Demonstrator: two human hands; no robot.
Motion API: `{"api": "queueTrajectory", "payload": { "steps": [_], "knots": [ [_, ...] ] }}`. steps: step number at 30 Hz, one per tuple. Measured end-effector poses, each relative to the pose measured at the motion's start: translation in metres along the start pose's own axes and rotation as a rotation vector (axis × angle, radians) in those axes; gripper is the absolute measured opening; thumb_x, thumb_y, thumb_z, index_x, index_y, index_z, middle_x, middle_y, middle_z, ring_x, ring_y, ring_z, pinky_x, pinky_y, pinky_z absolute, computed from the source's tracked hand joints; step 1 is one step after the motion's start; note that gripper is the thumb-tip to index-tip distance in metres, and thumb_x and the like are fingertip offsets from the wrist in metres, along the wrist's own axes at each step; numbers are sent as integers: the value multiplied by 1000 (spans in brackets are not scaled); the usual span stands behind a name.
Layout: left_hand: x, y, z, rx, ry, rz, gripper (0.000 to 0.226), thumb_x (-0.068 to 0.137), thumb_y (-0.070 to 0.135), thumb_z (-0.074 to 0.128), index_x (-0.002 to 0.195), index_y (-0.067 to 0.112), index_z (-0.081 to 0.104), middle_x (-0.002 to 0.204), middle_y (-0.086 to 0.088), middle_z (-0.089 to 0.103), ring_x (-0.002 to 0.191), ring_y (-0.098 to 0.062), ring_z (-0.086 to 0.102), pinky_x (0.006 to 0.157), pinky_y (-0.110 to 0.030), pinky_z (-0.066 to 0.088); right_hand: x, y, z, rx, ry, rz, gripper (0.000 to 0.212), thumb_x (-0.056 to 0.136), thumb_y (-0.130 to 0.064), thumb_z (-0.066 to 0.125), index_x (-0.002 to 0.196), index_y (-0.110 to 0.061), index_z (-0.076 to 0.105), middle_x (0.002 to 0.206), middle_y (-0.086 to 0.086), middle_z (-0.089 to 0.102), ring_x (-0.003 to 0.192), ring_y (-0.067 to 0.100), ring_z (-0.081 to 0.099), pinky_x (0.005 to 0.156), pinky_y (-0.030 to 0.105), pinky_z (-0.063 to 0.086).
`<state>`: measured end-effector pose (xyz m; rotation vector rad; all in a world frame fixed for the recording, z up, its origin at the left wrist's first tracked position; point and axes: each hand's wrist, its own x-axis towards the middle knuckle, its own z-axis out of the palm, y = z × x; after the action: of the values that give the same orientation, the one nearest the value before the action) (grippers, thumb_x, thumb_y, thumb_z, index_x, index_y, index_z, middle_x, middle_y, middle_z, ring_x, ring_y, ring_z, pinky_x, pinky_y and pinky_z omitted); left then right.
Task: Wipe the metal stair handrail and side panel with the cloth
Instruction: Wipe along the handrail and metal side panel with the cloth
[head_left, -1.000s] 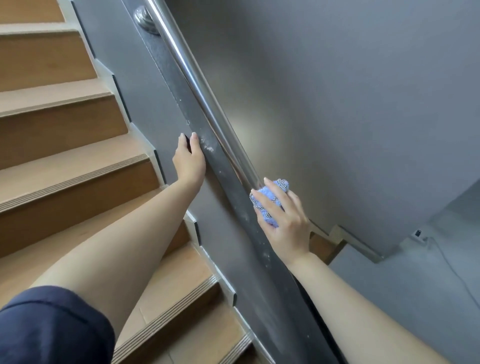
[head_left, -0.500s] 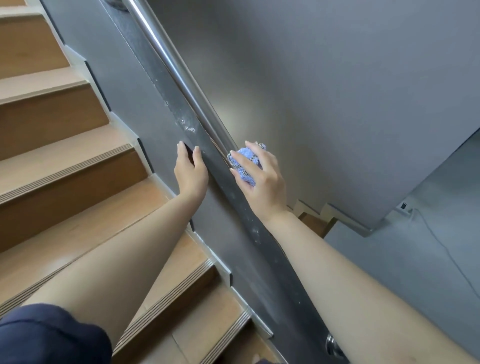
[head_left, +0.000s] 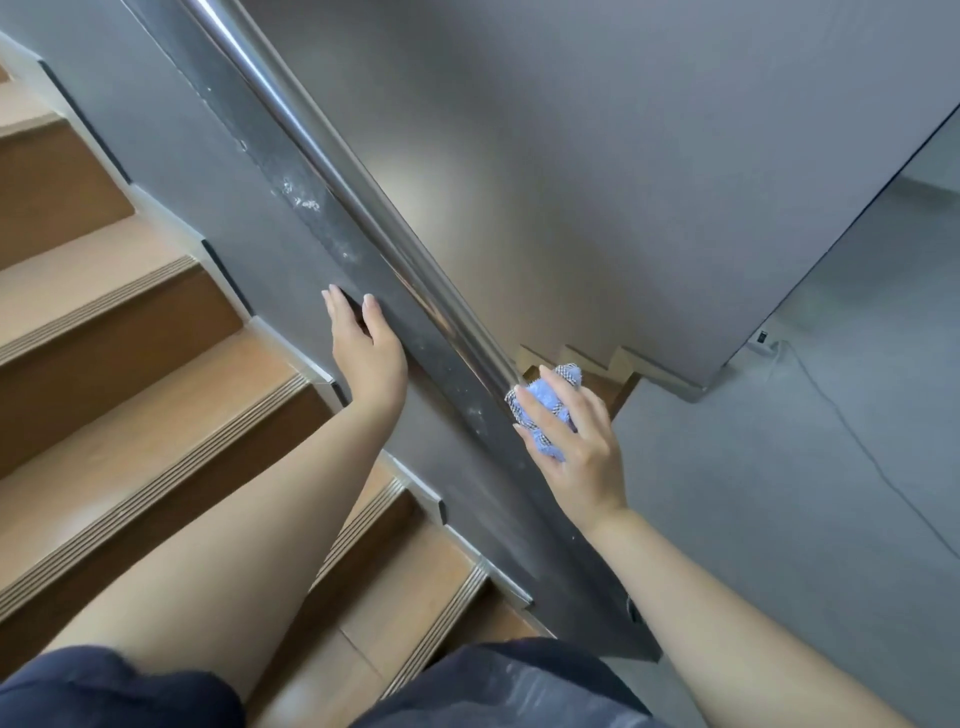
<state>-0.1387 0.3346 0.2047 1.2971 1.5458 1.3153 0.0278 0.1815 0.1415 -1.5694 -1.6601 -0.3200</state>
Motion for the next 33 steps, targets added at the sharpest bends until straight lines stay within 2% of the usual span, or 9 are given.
{"api": "queueTrajectory", "payload": {
  "steps": [3, 8, 14, 19, 24, 27, 33],
  "knots": [
    [-11, -7, 3, -22, -14, -16, 58, 103, 32, 33, 155, 12, 17, 164, 0, 16, 151, -11, 13, 109, -10, 6, -16, 5, -4, -36, -28, -3, 51, 80, -8, 76, 127, -24, 61, 136, 4, 49, 115, 27, 48, 87, 36, 55],
    [-30, -17, 7, 1, -51, -5, 59, 104, 31, 32, 156, 12, 11, 166, 0, 9, 152, -11, 8, 114, -15, 6, -4, -2, -3, -6, 11, 24, 40, 84, -13, 73, 122, -21, 65, 130, 7, 57, 112, 27, 52, 87, 37, 55],
    [-54, -28, 18, 5, -66, -47, 58, 104, 27, 32, 155, 9, 12, 165, -3, 11, 152, -12, 9, 107, -5, 3, 24, -12, 7, -3, 54, 13, 32, 91, -20, 65, 123, -24, 64, 132, 8, 57, 110, 27, 53, 98, 33, 46],
    [-64, -32, 26, 1, -63, -78, 58, 104, 26, 31, 155, 8, 11, 165, -4, 10, 152, -13, 9, 104, -4, 2, 5, -7, 2, -7, 22, 42, 32, 93, -23, 63, 124, -21, 63, 131, 10, 57, 110, 28, 51, 91, 38, 52],
    [-78, -40, 29, 23, -63, -81, 58, 104, 28, 30, 155, 11, 9, 166, -1, 10, 152, -12, 8, 119, -19, 6, -45, 7, -14, -46, -52, 148, 44, 85, -18, 70, 127, -20, 58, 131, 13, 56, 113, 30, 51, 85, 39, 57],
    [-91, -46, 33, 25, -68, -81, 59, 103, 28, 33, 156, 13, 10, 165, 0, 12, 152, -11, 10, 122, -24, 9, -79, 18, -23, -90, -68, 222, 39, 88, -18, 68, 125, -17, 60, 131, 12, 56, 111, 32, 52, 88, 40, 54],
    [-110, -60, 39, 44, -108, -95, 60, 104, 29, 32, 156, 11, 7, 166, -2, 9, 152, -12, 8, 112, -9, 4, -135, 33, -40, -206, -133, 355, 34, 93, -28, 54, 125, -18, 58, 134, 6, 50, 111, 28, 48, 93, 35, 46]
  ]
}}
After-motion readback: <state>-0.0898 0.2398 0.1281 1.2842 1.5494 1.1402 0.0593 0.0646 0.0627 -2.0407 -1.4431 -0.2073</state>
